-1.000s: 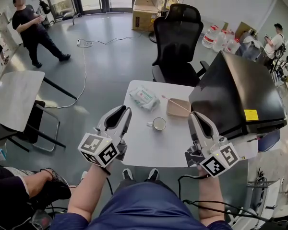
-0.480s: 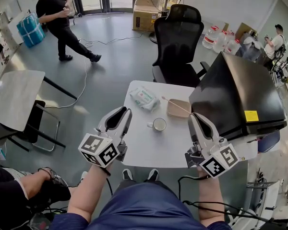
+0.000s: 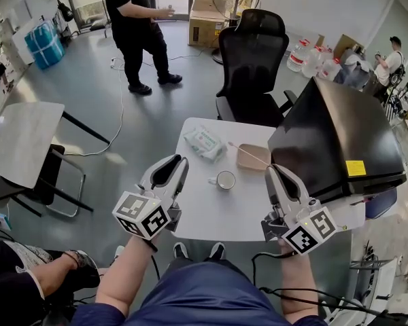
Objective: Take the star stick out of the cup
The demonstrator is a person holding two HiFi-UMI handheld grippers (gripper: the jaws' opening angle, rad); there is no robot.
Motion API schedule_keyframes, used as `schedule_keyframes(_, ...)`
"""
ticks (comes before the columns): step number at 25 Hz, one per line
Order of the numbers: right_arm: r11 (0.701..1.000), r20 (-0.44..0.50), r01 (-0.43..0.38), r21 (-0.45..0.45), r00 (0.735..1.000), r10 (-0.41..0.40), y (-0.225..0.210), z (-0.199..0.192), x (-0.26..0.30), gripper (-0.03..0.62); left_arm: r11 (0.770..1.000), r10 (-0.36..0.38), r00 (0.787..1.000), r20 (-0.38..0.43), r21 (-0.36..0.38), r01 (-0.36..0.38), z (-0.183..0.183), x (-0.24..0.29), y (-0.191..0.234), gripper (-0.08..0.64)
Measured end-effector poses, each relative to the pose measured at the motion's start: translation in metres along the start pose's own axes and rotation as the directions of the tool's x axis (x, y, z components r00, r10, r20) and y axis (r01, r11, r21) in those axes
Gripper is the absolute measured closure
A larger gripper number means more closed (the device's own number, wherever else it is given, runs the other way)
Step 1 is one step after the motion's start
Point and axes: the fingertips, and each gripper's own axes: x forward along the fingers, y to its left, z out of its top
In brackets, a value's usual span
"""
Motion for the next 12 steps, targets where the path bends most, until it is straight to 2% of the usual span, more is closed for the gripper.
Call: schedule_keyframes(12,1.0,0.001,0.002,0.005,1.0,-0.002,-0.0041,-0.0014,0.0048,0.578,1.0,0.002,1.0,-0.004,-0.006,-0.002,-0.0028,0.0038,0.0041,0.491)
